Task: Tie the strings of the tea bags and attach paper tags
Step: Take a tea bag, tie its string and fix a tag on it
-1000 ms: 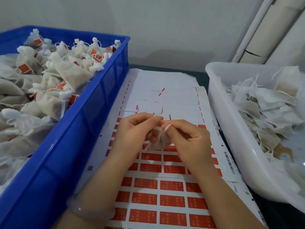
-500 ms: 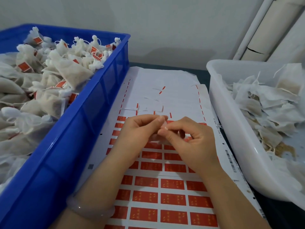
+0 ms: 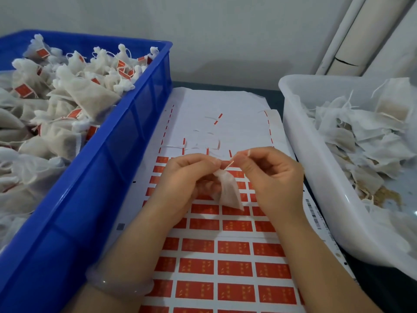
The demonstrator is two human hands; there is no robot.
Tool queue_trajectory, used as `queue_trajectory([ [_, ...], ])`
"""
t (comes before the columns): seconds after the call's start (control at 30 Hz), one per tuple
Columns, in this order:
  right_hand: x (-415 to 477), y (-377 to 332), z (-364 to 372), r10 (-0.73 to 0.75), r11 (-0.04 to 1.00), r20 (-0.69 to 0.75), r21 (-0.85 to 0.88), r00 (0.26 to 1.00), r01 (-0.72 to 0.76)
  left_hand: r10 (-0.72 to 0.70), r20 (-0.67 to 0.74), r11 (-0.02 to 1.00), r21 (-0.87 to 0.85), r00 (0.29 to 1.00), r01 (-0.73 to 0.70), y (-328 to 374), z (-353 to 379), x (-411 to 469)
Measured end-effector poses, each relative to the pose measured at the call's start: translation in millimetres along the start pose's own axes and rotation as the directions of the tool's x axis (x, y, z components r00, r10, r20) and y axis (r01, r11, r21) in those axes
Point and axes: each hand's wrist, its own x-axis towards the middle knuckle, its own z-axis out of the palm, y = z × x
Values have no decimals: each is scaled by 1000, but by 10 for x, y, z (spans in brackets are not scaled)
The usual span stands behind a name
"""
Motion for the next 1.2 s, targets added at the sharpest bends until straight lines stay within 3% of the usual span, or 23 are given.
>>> queue_trajectory([
  [0.17,-8,51,37,49,998,30,41,998,-50,133,132,982,116,982,-148,-8,43,-26],
  [0.3,-26,76,71,164,971,106,159,981,-179,202,155,977,33,967,-210,-13,15,-19],
  [0.47,-38,120,63,287,787,404,417,869,-454,251,172,968,-18,953,-252,6,-11,-28],
  [0.57,-44,106,66,330,720,471,435,818,-541,243,178,968,18,954,-250,5,-26,-21],
  [0.7,-31,72,64,310,819,443,324,841,-473,217,222,970,59,951,-235,-10,-37,-23],
  [0.87,-26,98,39,269,781,463,408,845,-473,196,263,976,44,945,-214,-20,-16,-32],
  [1.1,-53,76,31,131,963,292,190,948,-191,187,266,980,14,946,-198,-9,2,-27],
  [1.2,-69,54,79,52,998,227,25,973,-59,261,144,965,-11,954,-263,-11,41,-36],
])
